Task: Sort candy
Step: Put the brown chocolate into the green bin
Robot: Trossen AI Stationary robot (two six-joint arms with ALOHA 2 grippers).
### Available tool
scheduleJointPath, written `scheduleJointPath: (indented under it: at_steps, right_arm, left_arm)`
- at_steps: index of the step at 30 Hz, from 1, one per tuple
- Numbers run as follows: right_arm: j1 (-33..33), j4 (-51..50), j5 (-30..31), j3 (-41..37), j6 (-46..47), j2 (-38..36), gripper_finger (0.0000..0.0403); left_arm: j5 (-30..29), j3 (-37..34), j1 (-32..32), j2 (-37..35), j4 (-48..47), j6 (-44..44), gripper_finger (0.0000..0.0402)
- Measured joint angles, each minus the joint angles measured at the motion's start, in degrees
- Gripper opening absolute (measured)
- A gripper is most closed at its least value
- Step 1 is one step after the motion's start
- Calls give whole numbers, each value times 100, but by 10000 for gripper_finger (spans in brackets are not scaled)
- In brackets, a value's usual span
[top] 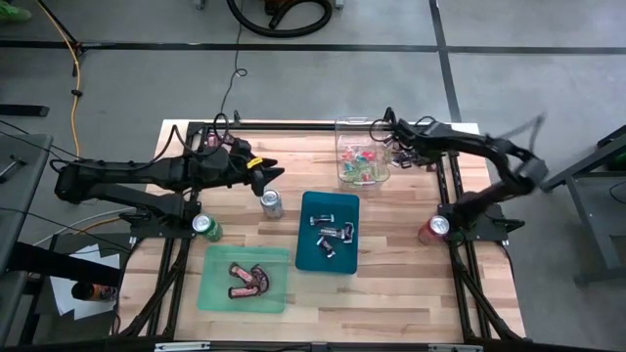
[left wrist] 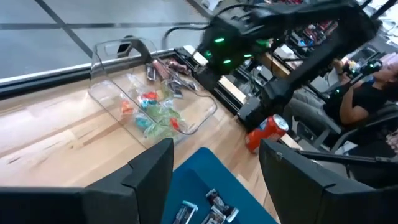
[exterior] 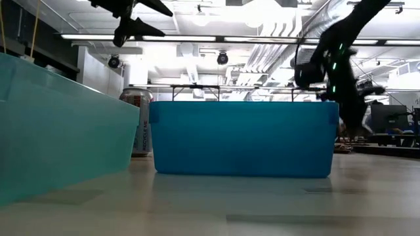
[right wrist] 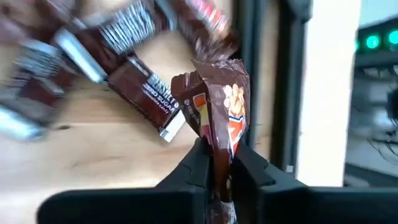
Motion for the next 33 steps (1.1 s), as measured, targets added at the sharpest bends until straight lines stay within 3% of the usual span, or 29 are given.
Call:
scheduleJointPath:
  at_steps: [6,10,14,22,29,33]
  right_arm:
    - [855,76,-245,241,284,-1738,9]
    - [1677,1113,-942,246,434,-2782,8]
    - [2611,2354,-1360,248,321,-3336,11]
    - [4173,4283,-1509,248,-786,-3116,11]
    - [4388,4533,-1502,248,-776,-2712,12]
    - [4387,5464,-2061,248,-612,-2388,12]
  left_arm:
    - [-64,0,0,0,94,117,223]
    - [-255,0,0,2,109,153,223]
    - [-370,0,2,0,109,209,223]
    - [-403,0,2,0,111,209,223]
    - [-403,0,1,0,174,201,223]
    - [-34,4,2,113,1039,75,223]
